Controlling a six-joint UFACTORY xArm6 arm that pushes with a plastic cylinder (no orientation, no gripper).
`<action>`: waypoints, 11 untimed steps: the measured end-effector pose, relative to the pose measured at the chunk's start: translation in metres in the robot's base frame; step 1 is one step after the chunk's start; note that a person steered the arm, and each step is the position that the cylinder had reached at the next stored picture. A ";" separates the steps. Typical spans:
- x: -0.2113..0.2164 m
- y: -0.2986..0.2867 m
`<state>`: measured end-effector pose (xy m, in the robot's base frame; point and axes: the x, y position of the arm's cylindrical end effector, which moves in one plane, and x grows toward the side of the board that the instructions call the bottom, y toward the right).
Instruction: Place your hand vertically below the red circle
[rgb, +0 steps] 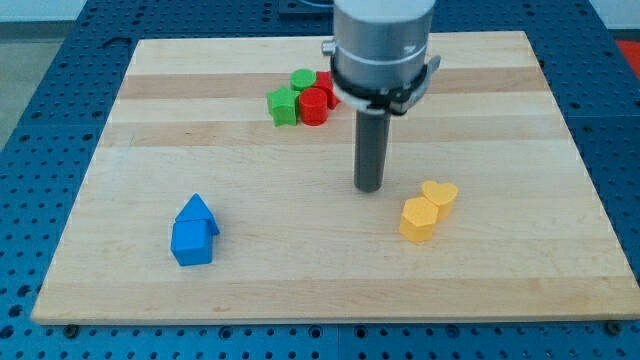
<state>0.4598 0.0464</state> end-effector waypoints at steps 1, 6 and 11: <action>-0.040 0.041; -0.126 0.043; -0.159 -0.077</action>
